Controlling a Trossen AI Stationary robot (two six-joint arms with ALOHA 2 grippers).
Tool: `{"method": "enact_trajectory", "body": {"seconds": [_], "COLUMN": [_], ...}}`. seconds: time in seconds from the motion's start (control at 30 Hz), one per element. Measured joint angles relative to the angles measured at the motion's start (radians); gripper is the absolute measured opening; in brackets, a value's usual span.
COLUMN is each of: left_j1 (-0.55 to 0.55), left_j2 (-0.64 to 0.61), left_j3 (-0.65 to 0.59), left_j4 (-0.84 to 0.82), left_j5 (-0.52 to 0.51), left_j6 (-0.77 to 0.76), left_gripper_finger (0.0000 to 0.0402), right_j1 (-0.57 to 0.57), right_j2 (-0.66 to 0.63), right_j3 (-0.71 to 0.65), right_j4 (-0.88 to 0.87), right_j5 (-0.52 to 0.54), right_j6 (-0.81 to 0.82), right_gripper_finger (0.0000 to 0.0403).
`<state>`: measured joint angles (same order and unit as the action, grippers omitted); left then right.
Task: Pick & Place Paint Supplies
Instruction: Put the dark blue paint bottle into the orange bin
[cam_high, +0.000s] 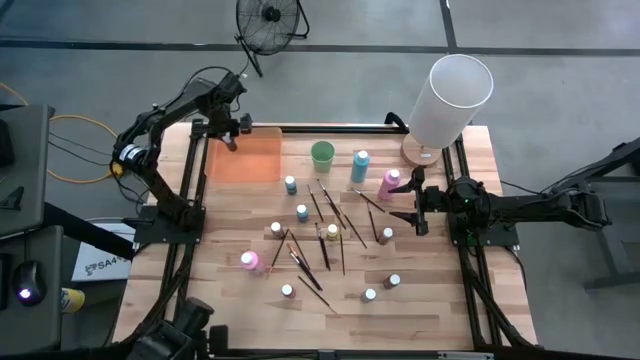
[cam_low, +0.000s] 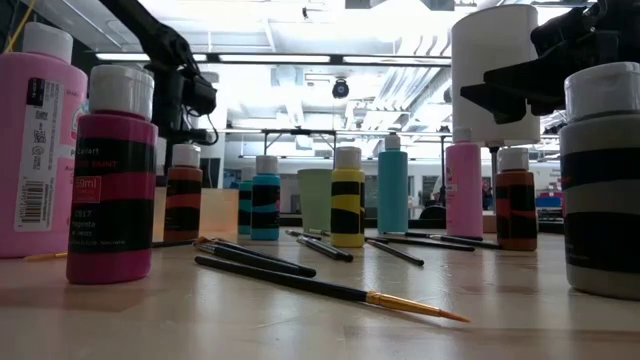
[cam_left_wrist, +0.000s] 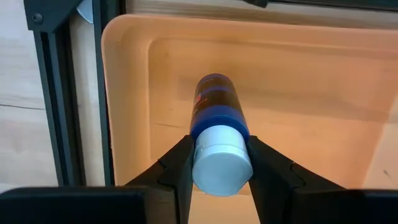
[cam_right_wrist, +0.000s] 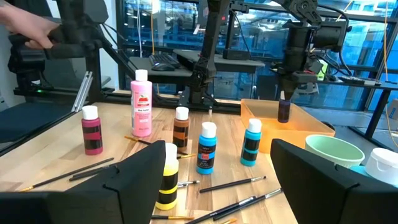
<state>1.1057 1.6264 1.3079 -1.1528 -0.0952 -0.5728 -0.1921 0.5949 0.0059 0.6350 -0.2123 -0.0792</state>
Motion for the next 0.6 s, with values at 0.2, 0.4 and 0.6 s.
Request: {"method": "enact_trajectory", "body": {"seconds": [0.2, 0.4, 0.6], "left_j1": [-0.02, -0.041, -0.039], "left_j2": [0.0, 0.0, 0.03], "left_j3": [0.0, 0.0, 0.0], "left_j4": [-0.015, 0.023, 0.02], "left_j5": [-0.007, -0.027, -0.042], "left_j6": [-0.012, -0.056, -0.054], "left_gripper_finger": [0.0117, 0.0117, 0.0117], "right_j1": [0.0, 0.0, 0.0], "right_j2": [0.0, 0.0, 0.0], "right_j3": [0.0, 0.0, 0.0], "right_j4": [0.0, 0.0, 0.0], "right_j5": [0.0, 0.0, 0.0], "right_j6": [0.0, 0.0, 0.0], "right_gripper_finger": [0.0286, 0.0286, 0.0286]}}
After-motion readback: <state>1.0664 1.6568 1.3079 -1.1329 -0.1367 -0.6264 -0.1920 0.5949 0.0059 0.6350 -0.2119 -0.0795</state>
